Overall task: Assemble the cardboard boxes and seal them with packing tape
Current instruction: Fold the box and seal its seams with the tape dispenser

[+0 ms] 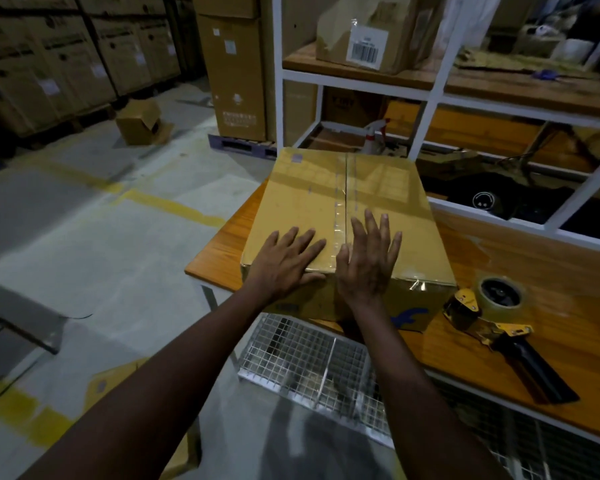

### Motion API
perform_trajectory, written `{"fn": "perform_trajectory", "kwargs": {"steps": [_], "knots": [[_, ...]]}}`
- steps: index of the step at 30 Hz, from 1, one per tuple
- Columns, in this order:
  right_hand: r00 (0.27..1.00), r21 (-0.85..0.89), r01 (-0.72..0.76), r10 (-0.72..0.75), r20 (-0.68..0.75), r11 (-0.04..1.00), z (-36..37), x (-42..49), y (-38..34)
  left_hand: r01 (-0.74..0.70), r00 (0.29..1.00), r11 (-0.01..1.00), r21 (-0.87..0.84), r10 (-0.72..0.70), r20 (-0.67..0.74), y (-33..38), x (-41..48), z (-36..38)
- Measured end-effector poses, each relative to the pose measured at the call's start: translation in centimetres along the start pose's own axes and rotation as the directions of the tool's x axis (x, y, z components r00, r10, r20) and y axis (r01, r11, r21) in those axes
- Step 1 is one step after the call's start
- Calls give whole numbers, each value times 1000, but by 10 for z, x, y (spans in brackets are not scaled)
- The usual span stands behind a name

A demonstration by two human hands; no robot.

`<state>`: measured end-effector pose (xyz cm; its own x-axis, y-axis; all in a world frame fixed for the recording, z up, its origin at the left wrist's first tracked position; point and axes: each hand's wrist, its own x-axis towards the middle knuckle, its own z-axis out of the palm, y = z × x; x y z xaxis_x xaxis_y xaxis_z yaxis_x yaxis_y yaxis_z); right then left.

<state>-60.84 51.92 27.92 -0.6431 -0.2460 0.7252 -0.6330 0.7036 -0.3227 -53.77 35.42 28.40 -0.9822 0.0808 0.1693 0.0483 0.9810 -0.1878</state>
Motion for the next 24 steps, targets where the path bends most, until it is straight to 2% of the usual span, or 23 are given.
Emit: {"fn": "perform_trajectory", "kwargs": {"steps": [2,4,6,8,11,14,16,19,24], "knots": [[997,-102,-70,73,17,992,3,-11,32,5,1000,1000,2,-5,14,-1,1,1],[986,-112,-166,165,-19,980,-1,-21,66,11,999,1000,4,-11,31,-1,5,1],[984,-101,-174,169,-49,980,-2,-25,85,13,1000,1000,7,-13,26,0,9,1],[979,-56,-193,188,-78,980,1,-22,86,22,999,1000,6,-22,27,2,9,1],[934,111,-300,315,-169,948,-3,-13,67,93,995,995,-29,-92,36,14,16,-8],[955,171,-184,218,-204,968,-8,6,50,108,994,993,-50,-107,33,41,36,-17],[981,149,-99,122,-152,984,-5,16,49,58,998,998,-8,-57,39,53,45,-15],[987,61,-141,145,-73,988,-3,6,79,30,999,999,29,-31,36,54,48,-7],[978,-41,-205,204,-33,978,-9,-16,113,20,999,999,26,-20,25,53,50,-3]]}}
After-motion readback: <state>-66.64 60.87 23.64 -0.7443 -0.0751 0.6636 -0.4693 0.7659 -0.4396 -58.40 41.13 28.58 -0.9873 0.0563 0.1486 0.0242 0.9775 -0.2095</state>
